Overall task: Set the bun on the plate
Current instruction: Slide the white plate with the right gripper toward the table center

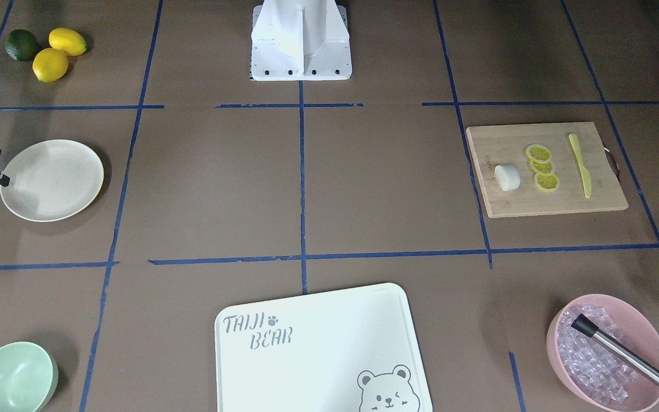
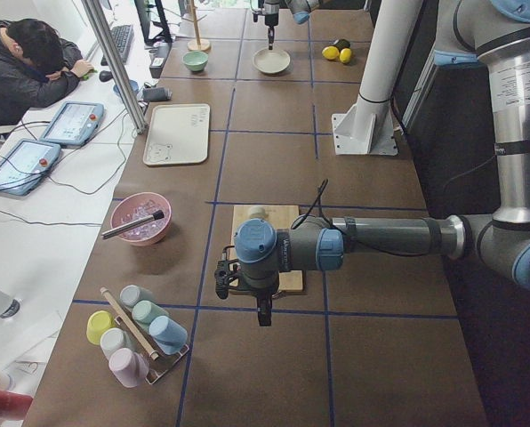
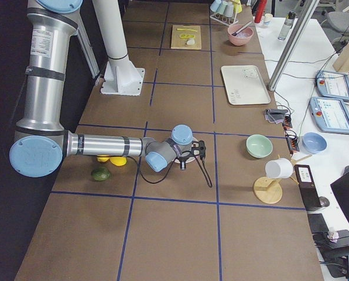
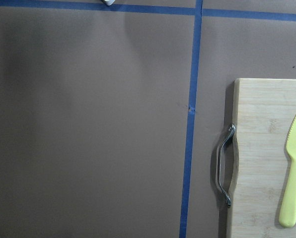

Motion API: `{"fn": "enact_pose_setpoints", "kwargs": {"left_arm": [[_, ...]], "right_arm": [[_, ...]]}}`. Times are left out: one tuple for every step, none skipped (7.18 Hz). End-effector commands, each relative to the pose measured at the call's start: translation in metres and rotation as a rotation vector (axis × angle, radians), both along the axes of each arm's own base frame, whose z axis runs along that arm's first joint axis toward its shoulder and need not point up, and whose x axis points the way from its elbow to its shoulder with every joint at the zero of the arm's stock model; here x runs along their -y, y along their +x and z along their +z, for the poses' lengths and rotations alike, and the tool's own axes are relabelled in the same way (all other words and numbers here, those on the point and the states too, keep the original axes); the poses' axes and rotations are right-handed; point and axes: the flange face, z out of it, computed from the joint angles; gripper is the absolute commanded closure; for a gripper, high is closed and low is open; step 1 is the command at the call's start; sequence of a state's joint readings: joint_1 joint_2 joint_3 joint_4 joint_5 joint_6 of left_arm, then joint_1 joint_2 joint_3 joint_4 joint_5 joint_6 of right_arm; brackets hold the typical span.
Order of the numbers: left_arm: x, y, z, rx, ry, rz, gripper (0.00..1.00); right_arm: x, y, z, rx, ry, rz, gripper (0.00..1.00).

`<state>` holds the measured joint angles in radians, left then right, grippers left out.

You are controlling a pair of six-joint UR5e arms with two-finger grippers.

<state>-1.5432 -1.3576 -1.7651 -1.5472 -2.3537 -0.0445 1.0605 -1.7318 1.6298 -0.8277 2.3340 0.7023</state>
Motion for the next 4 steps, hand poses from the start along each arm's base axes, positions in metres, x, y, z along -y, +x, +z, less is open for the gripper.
{"fn": "enact_pose_setpoints", "kwargs": {"left_arm": [[0.000, 0.000, 0.000, -0.001, 0.000, 0.000, 0.00], [0.000, 0.000, 0.000, 0.001, 0.001, 0.001, 0.00], [0.000, 0.001, 0.001, -0.001, -0.002, 0.002, 0.00], [-0.001, 0.001, 0.001, -0.001, -0.004, 0.002, 0.00]], "right_arm": [[0.013, -0.015, -0.060, 0.084, 0.093, -0.035, 0.98], [0.025, -0.033, -0.096, 0.134, 0.149, -0.064, 0.98], [0.042, -0.060, -0.132, 0.178, 0.209, -0.100, 0.97], [0.051, -0.118, -0.178, 0.225, 0.268, -0.175, 0.96]]}}
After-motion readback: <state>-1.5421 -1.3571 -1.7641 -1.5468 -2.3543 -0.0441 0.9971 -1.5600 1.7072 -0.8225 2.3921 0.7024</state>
